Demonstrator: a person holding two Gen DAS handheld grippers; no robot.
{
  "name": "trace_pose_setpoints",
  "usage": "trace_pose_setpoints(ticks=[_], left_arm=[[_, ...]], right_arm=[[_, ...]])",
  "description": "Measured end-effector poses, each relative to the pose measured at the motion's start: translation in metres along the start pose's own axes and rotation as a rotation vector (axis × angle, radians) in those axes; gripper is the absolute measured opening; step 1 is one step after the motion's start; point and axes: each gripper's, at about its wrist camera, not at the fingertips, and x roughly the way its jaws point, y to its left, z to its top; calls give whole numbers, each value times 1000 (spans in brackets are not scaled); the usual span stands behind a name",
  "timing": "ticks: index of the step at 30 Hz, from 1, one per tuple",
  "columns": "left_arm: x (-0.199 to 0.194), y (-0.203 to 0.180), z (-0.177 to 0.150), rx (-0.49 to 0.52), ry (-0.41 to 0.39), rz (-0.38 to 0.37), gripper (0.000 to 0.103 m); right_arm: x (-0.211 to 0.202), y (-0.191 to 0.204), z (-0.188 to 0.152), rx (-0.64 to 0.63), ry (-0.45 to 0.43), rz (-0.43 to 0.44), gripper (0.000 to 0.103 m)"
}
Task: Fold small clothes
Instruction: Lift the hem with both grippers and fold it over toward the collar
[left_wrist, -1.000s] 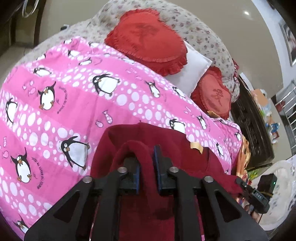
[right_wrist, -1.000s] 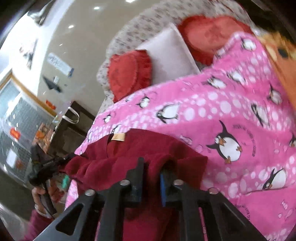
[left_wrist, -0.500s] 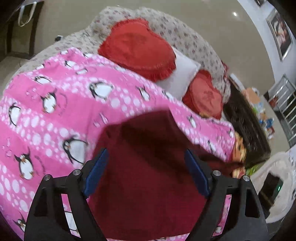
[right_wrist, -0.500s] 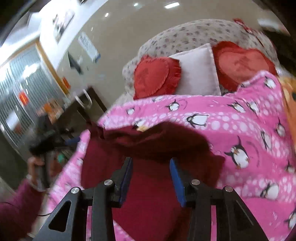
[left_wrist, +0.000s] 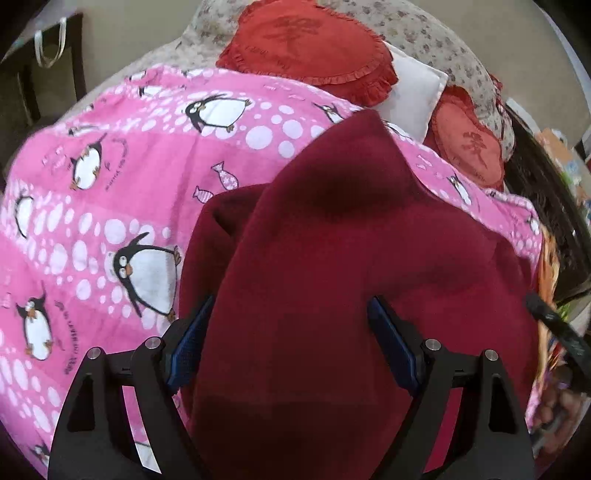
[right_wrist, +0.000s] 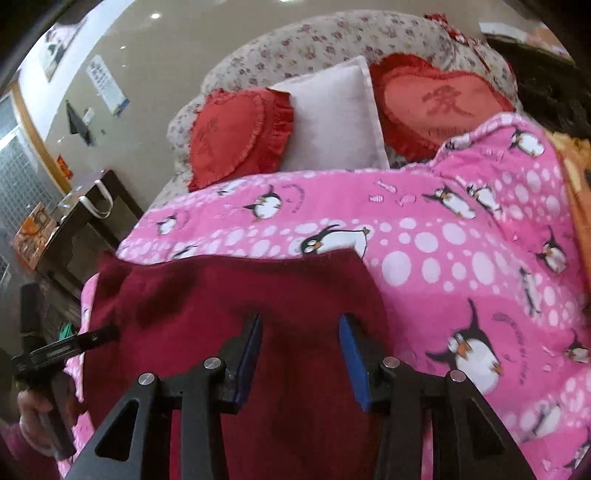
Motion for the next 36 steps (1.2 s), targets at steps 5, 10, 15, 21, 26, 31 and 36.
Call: trace_pose_setpoints(ticks=[5, 10, 15, 21, 26, 31, 36], left_arm=[[-10, -5, -12, 15, -12, 12, 84], [-22, -10, -18, 23, -27, 15, 84], [-33, -11, -25, 42, -36, 28, 84], [-38, -10, -33, 50, -32, 33, 84], [-43, -9, -46, 64, -26, 25, 84], [-40, -12, -61, 116, -14, 64, 84], [-40, -6, -69, 98, -2, 50, 84]], right_arm=[[-48, 8, -38, -25, -7, 8, 46], [-62, 12, -74, -41, 36, -34, 46], [-59, 5, -95, 5, 76, -25, 46], [-52, 5, -106, -10, 96, -31, 14], [-69, 5, -107, -23, 62, -34, 7], [-67, -4, -121, 5, 95, -49, 6], [-79, 1, -124, 9, 84, -25, 6]])
